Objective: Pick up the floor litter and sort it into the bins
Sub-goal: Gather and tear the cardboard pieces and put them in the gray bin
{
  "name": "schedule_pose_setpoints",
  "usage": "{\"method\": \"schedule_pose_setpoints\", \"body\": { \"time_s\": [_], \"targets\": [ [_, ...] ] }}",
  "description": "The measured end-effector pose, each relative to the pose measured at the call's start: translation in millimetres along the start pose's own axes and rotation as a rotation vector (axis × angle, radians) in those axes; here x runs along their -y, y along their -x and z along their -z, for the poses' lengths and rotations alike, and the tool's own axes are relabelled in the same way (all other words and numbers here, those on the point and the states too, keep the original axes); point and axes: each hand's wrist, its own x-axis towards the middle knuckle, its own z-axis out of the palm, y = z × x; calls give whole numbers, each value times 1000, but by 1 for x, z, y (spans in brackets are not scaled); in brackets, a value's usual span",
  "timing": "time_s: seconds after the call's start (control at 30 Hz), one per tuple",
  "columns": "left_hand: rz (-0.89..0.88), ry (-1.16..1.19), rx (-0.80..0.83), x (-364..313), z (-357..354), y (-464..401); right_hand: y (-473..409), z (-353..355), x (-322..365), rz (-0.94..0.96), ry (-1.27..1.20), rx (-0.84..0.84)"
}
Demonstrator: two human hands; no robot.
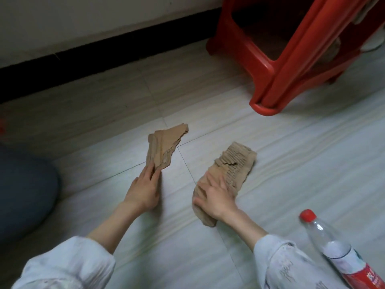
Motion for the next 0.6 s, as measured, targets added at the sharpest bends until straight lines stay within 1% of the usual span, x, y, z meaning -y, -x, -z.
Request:
{"method": "schedule_pose_setpoints", "body": {
  "time_s": [0.07, 0.13, 0.2, 0.23, 0.3, 0.33, 0.43, 0.47, 0.53, 0.6],
  "targets": [
    [19, -3, -41, -4, 0, 5, 0, 4, 6, 65, -5, -119],
    [54, 26, -59, -11, 5, 11, -2, 8, 4, 85, -21, -292],
    [90, 24, -102, -14, 10, 10, -4, 18, -2, 52, 24, -442],
    [101, 16, -143, -14, 13, 8, -8, 24, -5, 21, 75, -472],
    [92, -20, -200, -12, 19, -1, -21, 39, -12, -37, 194, -448],
    [78, -39, -177, -10, 21, -5, -28, 47, -14, -60, 251, -403],
    [23, -105, -9, -2, 21, -12, -47, 67, -17, -116, 322, -273],
    [16, -104, 24, 1, 18, -11, -50, 69, -17, -138, 333, -249],
    [32, -58, 42, 4, 12, -7, -51, 67, -13, -155, 392, -247],
    [60, -54, 25, 3, 8, -2, -49, 60, -10, -66, 478, -337]
  ]
}}
